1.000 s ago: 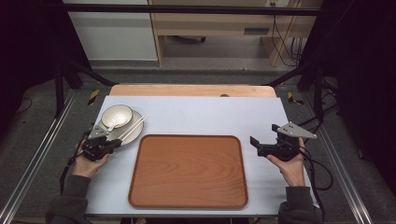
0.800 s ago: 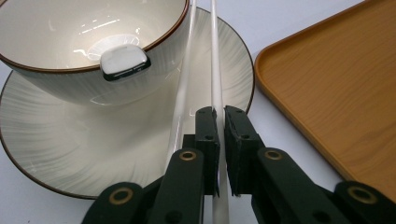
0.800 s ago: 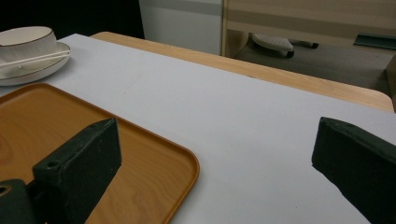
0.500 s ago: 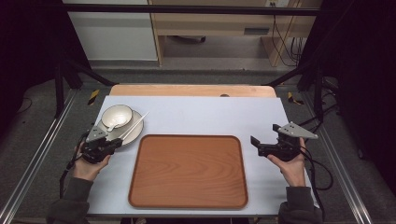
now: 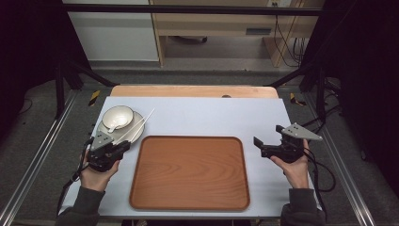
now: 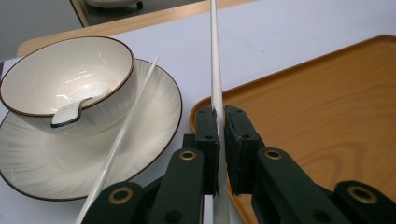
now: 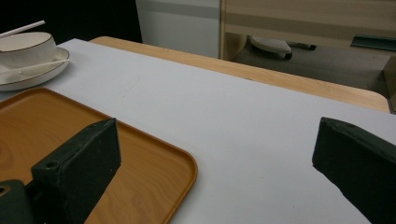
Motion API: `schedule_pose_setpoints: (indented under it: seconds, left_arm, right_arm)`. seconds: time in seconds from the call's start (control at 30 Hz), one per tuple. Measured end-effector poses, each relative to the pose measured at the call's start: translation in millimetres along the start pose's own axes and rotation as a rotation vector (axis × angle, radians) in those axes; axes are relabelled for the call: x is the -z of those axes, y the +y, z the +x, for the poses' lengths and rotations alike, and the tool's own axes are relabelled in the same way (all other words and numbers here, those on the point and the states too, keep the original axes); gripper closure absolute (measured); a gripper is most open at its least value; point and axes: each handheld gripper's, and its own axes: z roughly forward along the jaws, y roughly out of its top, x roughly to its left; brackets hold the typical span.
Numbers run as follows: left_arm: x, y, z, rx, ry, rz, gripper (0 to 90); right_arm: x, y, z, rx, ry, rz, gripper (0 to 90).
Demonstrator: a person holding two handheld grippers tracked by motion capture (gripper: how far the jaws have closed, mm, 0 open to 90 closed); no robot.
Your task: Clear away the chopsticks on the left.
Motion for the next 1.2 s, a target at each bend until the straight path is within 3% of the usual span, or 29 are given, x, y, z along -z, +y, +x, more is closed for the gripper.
schedule_pose_setpoints:
  seconds: [0.4, 0.47, 0.67, 0.8, 0.97, 1.13, 1.2]
  left_arm:
    - [-3.9, 2.4, -29.2, 0.082, 0.100, -0.034, 84.4]
    - [-2.5, 0.3, -32.8, 0.119, 0.128, -0.046, 84.4]
    - [0.4, -8.2, -47.4, 0.154, 0.188, -0.064, 84.4]
    - [-2.4, -18.7, -59.1, 0.174, 0.221, -0.045, 84.4]
    - [-3.8, -31.5, -73.6, 0.210, 0.236, -0.021, 84.4]
    - [-5.5, -43.4, -86.9, 0.203, 0.270, 0.003, 84.3]
    - [-6.2, -48.9, -90.0, 0.240, 0.227, -0.009, 84.4]
  right_arm:
    - [-0.5, -0.1, 0.6, 0.000, 0.008, -0.003, 1.6]
    - [-0.3, 0.0, 0.5, -0.001, 0.008, -0.006, 1.6]
    - [-2.1, -0.7, 1.6, 0.000, 0.015, 0.001, 1.6]
    - [-1.1, -0.4, 1.5, -0.001, 0.016, 0.000, 1.7]
    - [-0.9, -0.6, 1.0, 0.001, 0.013, 0.002, 1.7]
    - [-2.0, -1.0, 1.7, 0.003, 0.013, 0.004, 1.7]
    - [-1.9, -0.9, 1.6, 0.003, 0.014, 0.003, 1.7]
